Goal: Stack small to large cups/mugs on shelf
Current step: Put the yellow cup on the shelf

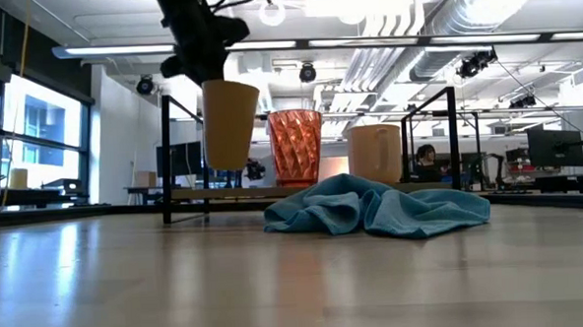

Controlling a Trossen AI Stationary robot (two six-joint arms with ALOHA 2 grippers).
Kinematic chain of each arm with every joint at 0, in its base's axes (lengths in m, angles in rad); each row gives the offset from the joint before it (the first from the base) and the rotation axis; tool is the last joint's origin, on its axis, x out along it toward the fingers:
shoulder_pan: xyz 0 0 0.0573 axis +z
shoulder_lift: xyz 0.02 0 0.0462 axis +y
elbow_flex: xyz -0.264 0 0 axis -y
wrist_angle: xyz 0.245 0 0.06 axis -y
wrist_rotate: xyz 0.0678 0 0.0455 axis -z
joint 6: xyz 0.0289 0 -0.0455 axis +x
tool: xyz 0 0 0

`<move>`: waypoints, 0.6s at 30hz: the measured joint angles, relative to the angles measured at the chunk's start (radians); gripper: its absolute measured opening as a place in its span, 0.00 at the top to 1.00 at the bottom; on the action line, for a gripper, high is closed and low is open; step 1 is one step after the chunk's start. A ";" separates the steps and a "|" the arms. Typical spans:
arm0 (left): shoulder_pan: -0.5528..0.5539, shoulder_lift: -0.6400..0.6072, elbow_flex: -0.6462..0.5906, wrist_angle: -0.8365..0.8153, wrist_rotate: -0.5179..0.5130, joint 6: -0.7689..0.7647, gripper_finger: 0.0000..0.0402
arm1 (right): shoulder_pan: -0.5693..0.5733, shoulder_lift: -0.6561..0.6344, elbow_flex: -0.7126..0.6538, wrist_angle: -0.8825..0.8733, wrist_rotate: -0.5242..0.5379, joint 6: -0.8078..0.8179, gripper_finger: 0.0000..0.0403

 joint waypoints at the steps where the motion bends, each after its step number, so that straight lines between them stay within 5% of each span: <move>1: 0.010 0.000 -0.008 0.009 0.011 0.007 1.00 | 0.000 0.000 0.000 0.000 0.003 0.000 0.58; 18: 0.131 0.000 -0.056 0.108 0.103 0.058 1.00 | 0.000 0.000 0.000 -0.003 0.048 -0.027 0.58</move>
